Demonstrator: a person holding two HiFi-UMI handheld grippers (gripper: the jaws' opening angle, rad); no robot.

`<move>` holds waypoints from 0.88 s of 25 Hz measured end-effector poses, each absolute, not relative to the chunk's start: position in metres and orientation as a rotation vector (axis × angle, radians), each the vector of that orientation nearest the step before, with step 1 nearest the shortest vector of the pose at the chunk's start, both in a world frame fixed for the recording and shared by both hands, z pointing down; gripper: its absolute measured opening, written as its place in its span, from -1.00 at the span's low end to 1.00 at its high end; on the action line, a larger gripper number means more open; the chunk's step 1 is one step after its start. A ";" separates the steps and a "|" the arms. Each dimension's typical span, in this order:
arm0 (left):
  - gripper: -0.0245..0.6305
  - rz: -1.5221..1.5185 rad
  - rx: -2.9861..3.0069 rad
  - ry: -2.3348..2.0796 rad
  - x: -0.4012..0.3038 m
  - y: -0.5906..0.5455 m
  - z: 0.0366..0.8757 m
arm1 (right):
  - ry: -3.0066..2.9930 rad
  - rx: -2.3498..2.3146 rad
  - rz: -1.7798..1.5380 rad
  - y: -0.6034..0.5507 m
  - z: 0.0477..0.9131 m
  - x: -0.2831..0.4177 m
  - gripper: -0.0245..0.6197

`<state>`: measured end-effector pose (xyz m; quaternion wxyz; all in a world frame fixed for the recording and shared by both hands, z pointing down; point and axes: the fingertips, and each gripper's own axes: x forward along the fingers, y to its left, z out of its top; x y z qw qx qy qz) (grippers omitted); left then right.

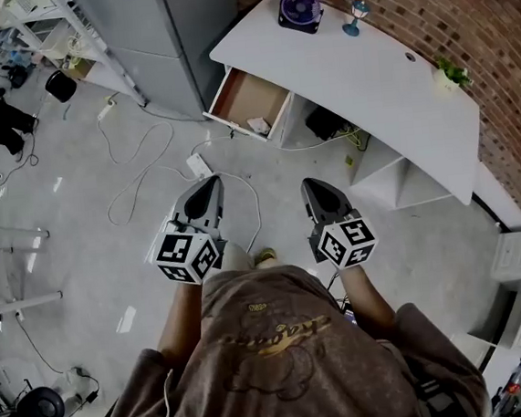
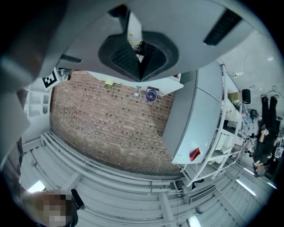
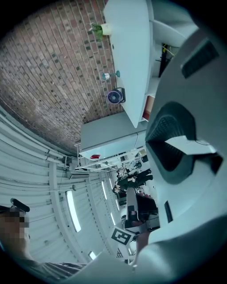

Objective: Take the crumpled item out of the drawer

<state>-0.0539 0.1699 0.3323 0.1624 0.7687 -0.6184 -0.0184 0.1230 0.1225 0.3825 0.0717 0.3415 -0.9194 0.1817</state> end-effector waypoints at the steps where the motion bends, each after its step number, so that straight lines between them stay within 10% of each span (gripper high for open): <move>1: -0.91 -0.054 2.194 -1.766 -0.055 0.166 0.332 | -2.764 1.025 0.547 0.119 0.383 0.122 -0.94; 22: -0.91 -0.080 2.235 -1.679 -0.097 0.031 0.347 | -2.723 1.105 0.561 0.008 0.396 0.082 -0.94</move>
